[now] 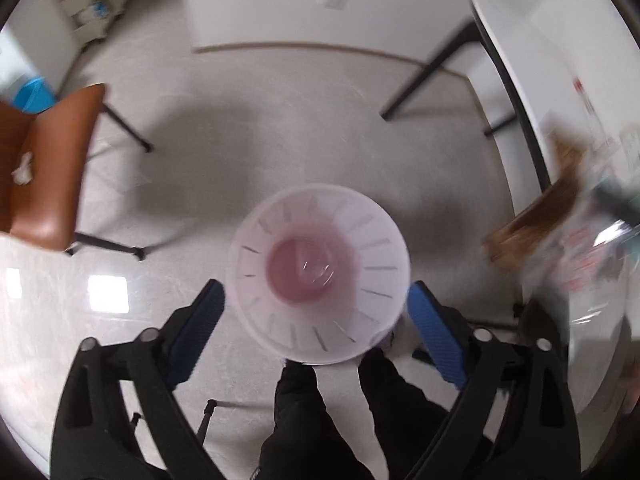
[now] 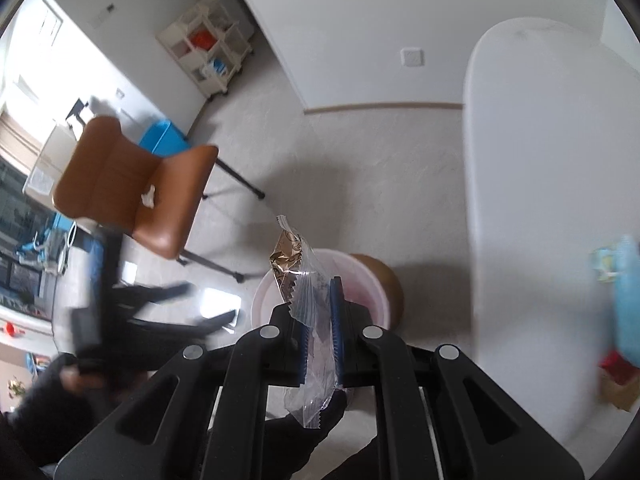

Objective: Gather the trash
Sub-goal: 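Carry both items over the white bin and open both tools to drop them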

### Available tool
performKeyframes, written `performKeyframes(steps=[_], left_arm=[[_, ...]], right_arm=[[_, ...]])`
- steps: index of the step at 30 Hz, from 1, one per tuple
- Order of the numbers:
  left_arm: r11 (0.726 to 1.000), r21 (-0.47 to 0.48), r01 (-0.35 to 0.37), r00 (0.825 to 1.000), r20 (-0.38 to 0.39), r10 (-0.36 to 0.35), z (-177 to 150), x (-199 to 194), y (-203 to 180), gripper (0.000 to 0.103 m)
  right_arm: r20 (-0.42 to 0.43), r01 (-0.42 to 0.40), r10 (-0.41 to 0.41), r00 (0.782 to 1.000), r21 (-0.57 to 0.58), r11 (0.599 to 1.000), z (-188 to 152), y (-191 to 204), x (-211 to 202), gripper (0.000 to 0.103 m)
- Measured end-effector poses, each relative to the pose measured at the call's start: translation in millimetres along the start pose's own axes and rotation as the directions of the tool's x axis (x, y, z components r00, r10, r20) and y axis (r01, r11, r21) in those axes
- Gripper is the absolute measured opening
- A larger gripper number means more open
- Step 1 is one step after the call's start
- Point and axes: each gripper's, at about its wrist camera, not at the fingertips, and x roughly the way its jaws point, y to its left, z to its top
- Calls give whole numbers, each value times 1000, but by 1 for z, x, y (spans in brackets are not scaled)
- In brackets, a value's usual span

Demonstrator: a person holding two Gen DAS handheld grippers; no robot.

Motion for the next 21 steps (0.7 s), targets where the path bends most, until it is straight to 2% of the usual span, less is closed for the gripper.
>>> performKeyframes(steps=[3,4,5,6,7,8,12,17,21], left_arm=[[998,-43,-54,997,61,57,0,-33,23,91],[996,-49,-69,995,73,72,0,-42,28,93],[995,-56,-86,992,85,91,0,-51,33,95],[992,-68,-109,988,99,116,-2,-61,38,95],[990,-77,-121,986,110,129,-1,-68,41,95],[988,-85,-127,984,116,137,1,-74,44,95],[986,-115,-124,980,141,140,5,-97,44,95],[989,-103,-104,975,186,122,11,-123,28,95],[993,-72,-94,969,222,108,16,-137,8,95]], right_arm=[[-44,-7,6,999,-13,1000,-8,8,32,16],[-67,-4,3,998,-20,1000,-10,11,47,22],[-84,0,-3,996,-25,1000,-13,13,56,43],[-102,16,-19,995,-30,999,-15,16,68,56],[-108,36,-40,993,-33,999,-17,18,73,75],[-109,59,-62,992,-36,998,-19,21,77,81],[-108,97,-101,989,-45,994,-21,24,72,88],[21,149,-148,989,-28,988,-8,18,6,101],[127,189,-186,974,-15,982,-4,12,-51,101]])
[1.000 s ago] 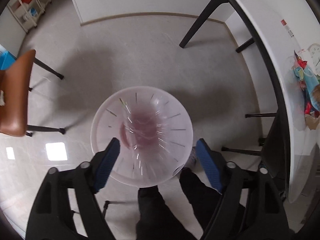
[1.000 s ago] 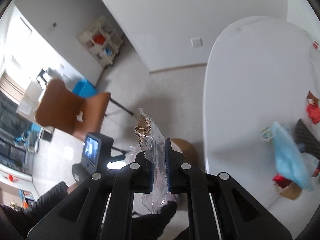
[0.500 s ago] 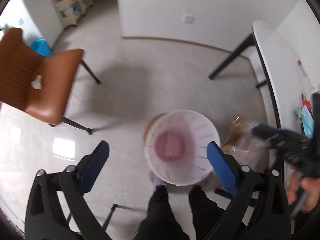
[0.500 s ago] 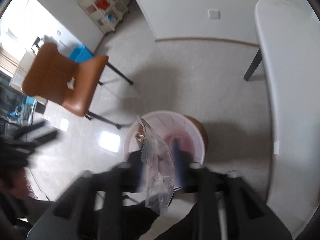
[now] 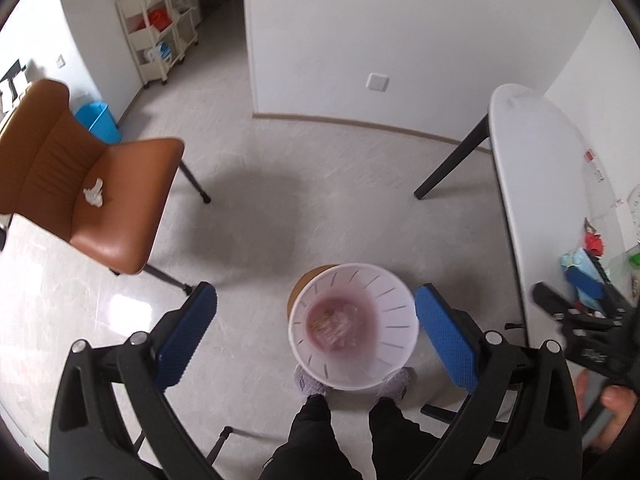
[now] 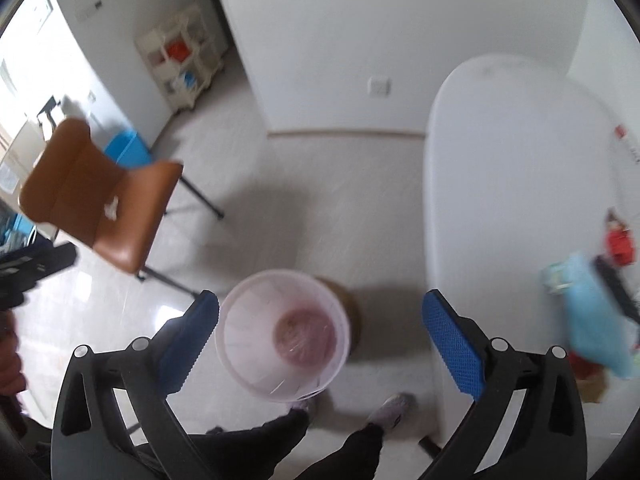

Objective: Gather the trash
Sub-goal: 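Carry both items over the white bin and open both tools to drop them, then move both tools back over the table toward the remaining trash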

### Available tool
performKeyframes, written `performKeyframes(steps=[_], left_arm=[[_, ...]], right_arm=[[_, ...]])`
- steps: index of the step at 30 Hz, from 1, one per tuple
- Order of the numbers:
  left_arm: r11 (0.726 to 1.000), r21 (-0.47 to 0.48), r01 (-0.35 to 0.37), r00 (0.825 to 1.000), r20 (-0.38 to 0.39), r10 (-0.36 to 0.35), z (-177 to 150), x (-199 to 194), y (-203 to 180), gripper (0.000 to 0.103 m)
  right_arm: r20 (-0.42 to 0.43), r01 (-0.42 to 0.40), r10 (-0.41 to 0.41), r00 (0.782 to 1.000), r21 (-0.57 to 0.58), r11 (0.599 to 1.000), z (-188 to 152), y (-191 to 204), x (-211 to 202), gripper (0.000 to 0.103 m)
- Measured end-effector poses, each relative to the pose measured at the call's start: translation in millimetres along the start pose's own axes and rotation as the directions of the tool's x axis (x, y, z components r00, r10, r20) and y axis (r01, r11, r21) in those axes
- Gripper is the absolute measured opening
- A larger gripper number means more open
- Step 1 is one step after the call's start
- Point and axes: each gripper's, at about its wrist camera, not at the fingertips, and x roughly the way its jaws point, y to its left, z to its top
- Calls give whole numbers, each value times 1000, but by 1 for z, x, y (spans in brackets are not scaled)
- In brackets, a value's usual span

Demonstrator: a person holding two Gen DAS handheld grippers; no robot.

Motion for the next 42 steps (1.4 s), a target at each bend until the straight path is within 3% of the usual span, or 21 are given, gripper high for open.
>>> performKeyframes(steps=[7,15,19,24,30,34,39,42], left_arm=[[999,41,26,998,57,-28,7,-20,-38,95],[994,103,29,997,64,-35,6,-24,-77,95],[981,181,64,995,60,-76,3,-28,-119,95],[936,330,122,989,32,-141,-4,-27,-193,95],[839,498,219,973,-44,-227,-19,-17,-302,95],[797,555,237,969,-75,-236,-26,-11,-358,95],[787,568,243,968,-93,-232,-17,-2,-409,95],[790,581,197,979,-65,-196,-11,2,-436,95]], right_arm=[[100,30,-32,994,29,999,0,-35,-58,101],[122,35,-41,992,49,998,-11,-59,-72,101],[155,28,-49,987,133,991,-32,-90,-84,101],[160,67,-116,980,282,957,-74,-161,-109,101],[106,160,-232,967,456,876,-130,-264,-133,101],[89,196,-276,957,503,842,-145,-314,-144,101],[120,147,-237,964,502,852,-134,-364,-136,100],[127,130,-216,968,479,868,-110,-389,-117,100]])
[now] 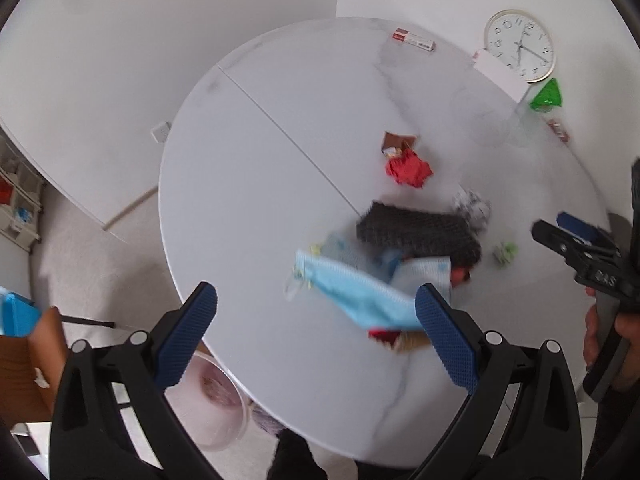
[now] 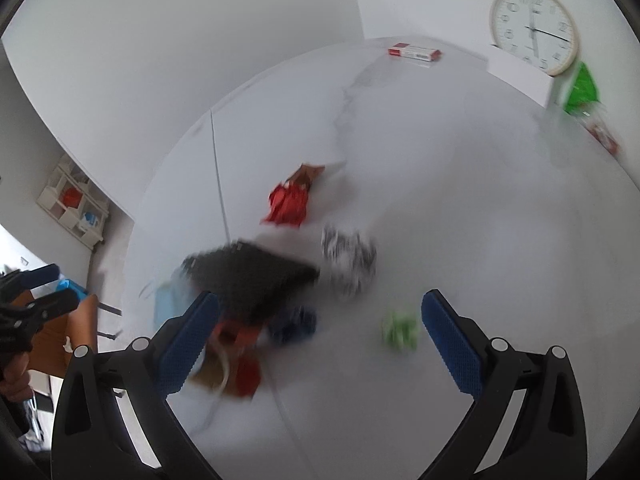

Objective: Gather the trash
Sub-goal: 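Move both tools back over the table toward the remaining trash, then grasp the red plastic bag with the right tool while the left tool grasps the brown wrapper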

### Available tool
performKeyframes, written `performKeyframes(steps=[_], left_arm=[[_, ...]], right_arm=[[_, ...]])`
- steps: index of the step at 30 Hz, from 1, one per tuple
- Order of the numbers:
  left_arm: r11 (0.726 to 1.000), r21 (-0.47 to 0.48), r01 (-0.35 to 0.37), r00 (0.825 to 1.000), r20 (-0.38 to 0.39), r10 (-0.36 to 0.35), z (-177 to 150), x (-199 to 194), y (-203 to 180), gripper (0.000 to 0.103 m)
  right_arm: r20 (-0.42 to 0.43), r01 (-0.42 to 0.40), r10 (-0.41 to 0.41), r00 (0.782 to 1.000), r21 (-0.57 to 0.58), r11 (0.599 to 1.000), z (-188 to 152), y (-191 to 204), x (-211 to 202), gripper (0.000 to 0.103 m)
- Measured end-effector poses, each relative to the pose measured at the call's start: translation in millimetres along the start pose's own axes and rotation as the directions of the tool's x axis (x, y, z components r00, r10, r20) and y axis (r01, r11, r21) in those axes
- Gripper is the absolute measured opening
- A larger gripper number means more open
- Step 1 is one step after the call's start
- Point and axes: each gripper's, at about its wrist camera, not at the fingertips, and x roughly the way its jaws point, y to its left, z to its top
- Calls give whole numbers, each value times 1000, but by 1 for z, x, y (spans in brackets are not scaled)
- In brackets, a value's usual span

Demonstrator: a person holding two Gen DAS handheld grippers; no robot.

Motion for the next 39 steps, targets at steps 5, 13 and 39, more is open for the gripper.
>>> performKeyframes(steps=[5,13,39], left_arm=[[998,-23,-64,998,25,65,28,2,-3,95],[989,-87,-117,993,-20,116,49,22,13,95],[965,251,79,974,-225,-21,166,238,-124,74]], right_arm=[[-63,-53,50,997,-37,998,47,13,69,93],[-241,-10,-10,970,-81,997,79,42,175,62],[-37,-50,63,997,282,958,74,-110,47,30]])
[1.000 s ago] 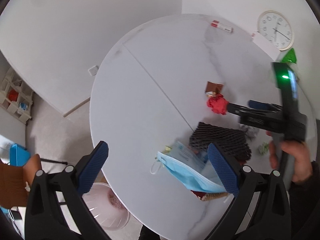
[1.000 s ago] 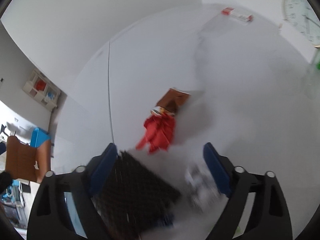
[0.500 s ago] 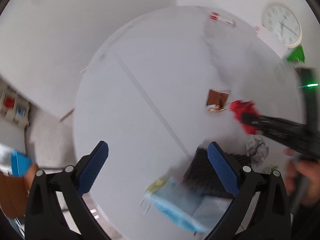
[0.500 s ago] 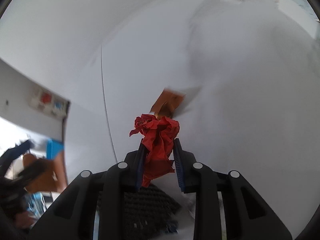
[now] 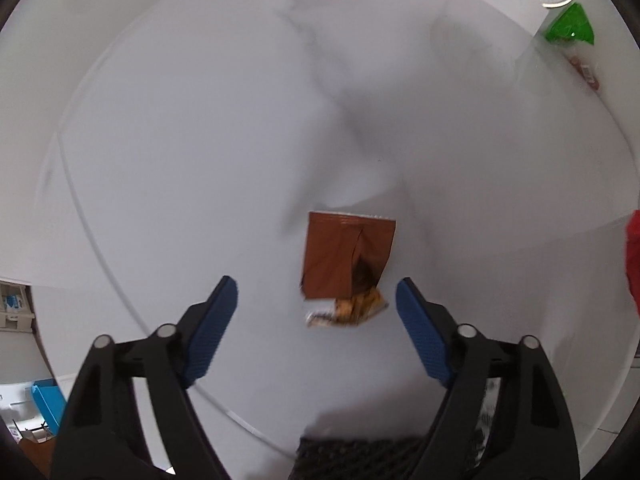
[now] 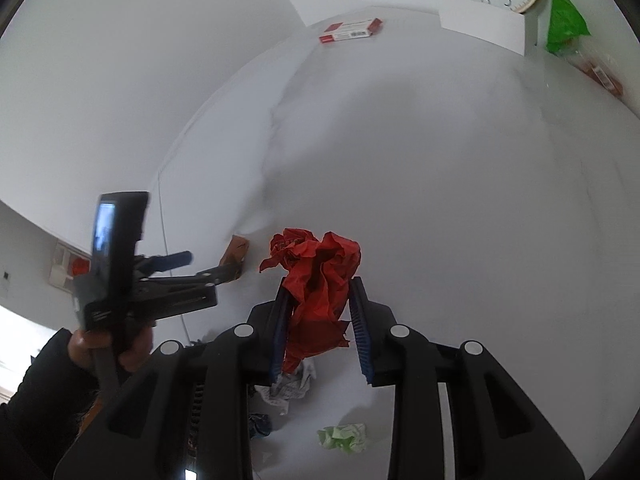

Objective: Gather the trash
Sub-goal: 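Grasp the red plastic bag with the right tool while the left tool grasps the brown wrapper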

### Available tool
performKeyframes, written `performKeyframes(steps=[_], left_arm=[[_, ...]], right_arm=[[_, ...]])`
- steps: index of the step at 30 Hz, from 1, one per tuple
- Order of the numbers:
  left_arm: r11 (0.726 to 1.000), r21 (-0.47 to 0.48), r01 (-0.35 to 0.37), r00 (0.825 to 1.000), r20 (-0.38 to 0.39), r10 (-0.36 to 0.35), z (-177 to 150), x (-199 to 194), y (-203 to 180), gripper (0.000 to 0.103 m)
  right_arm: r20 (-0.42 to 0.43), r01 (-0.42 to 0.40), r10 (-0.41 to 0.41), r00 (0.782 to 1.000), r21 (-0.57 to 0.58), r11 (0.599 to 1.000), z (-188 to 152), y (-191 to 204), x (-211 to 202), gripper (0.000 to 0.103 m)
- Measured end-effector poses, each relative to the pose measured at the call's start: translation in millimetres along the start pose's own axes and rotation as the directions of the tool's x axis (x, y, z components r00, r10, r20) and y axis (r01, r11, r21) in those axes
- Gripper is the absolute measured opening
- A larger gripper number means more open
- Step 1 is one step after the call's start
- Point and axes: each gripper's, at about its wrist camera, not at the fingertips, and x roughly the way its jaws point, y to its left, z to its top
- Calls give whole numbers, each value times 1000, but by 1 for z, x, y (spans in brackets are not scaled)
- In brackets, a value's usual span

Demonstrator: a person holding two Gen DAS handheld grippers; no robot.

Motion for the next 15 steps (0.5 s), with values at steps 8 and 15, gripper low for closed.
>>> performKeyframes(steps=[8,15], left_arm=[[999,-34,26,1000,-11,-27,8,11,-3,41],[997,-63,37,999,27,-36,-4,-11,7,27]], right_arm=[[8,-12,12,1000,13,1000,5,-11,1,30],[4,-20,20,1000,-19,1000,2,-1,0,30]])
